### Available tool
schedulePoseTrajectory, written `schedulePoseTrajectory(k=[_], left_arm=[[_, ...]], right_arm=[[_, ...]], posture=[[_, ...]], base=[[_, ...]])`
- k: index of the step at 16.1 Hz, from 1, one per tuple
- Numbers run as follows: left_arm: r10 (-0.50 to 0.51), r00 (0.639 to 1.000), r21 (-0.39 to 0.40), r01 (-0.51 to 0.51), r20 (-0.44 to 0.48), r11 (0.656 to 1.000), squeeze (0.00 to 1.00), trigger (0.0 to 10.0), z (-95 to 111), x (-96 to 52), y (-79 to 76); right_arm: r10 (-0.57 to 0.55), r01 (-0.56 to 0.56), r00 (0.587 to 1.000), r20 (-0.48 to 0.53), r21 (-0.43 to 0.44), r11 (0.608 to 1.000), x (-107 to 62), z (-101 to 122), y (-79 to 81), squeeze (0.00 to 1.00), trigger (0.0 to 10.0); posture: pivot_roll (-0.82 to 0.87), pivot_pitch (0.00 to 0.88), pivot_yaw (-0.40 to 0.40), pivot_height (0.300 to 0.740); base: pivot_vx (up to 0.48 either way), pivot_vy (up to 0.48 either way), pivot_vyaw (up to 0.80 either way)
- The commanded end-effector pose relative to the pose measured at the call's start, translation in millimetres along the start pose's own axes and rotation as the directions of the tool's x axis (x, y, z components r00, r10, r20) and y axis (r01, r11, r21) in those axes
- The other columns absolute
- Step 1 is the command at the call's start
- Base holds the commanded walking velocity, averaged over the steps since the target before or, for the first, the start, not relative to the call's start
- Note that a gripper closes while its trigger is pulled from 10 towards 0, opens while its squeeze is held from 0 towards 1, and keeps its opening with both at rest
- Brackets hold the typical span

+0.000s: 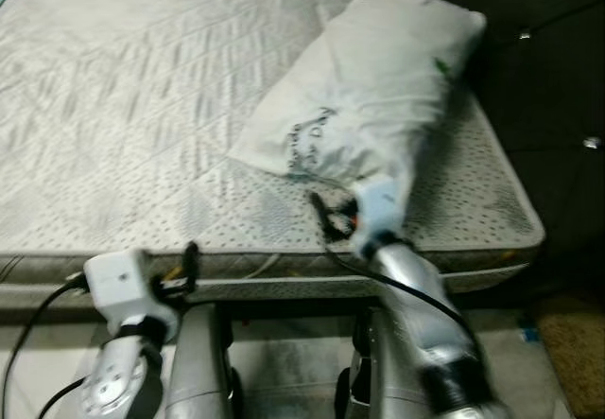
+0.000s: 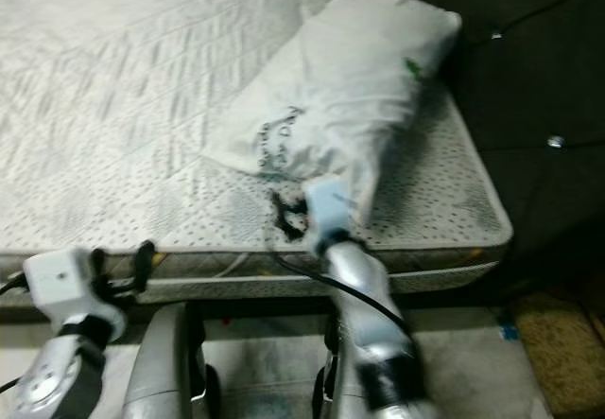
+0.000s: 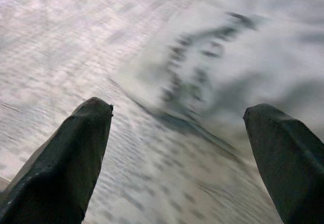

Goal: Clean up the room

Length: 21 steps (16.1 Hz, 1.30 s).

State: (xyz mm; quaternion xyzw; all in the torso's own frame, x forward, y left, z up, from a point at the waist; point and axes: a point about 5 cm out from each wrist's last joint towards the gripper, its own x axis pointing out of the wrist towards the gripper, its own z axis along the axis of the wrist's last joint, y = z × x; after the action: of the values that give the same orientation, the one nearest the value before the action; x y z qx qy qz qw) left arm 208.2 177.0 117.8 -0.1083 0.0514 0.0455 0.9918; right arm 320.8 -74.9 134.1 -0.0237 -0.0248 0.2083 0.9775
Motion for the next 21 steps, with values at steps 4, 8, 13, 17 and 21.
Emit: schedulePoseTrajectory(k=[4,8,13,17,21], left_arm=[[0.023,1.0,0.004,-0.023,-0.001,1.0,0.0,10.0,6,-13.2,-0.1],[0.038,0.999,0.016,-0.038,-0.019,0.999,0.0,10.0,11,-30.8,1.0],[0.042,0.999,0.02,-0.041,-0.035,0.999,0.0,10.0,12,-35.4,-0.4],[0.033,0.999,0.018,-0.032,-0.042,0.999,0.0,10.0,12,-34.2,-3.3],[0.029,0.999,0.014,-0.028,-0.043,1.0,0.0,10.0,13,-33.2,-2.9]], right_arm=[[-0.146,0.145,0.989,-0.035,-0.03,0.989,10.7,-9,-14.4,0.0,10.0],[-0.357,0.352,0.931,-0.071,-0.069,0.933,33.1,-5,-34.5,0.0,10.0],[-0.522,0.506,0.852,-0.028,-0.213,0.836,43.9,18,-81.5,0.0,10.0],[-0.61,0.588,0.792,0.027,-0.303,0.75,37.3,23,-103.6,0.0,10.0],[-0.441,0.424,0.896,-0.043,-0.21,0.881,40.4,9,-86.6,0.0,10.0]], posture=[[0.16,0.268,-0.051,0.557],[0.23,0.291,-0.051,0.557],[0.23,0.303,-0.053,0.557],[0.24,0.294,-0.05,0.557],[0.22,0.28,-0.052,0.557]], base=[[0.0,0.0,0.0],[0.0,0.0,0.0],[0.0,0.0,0.0],[0.0,0.0,0.0],[0.0,0.0,0.0]])
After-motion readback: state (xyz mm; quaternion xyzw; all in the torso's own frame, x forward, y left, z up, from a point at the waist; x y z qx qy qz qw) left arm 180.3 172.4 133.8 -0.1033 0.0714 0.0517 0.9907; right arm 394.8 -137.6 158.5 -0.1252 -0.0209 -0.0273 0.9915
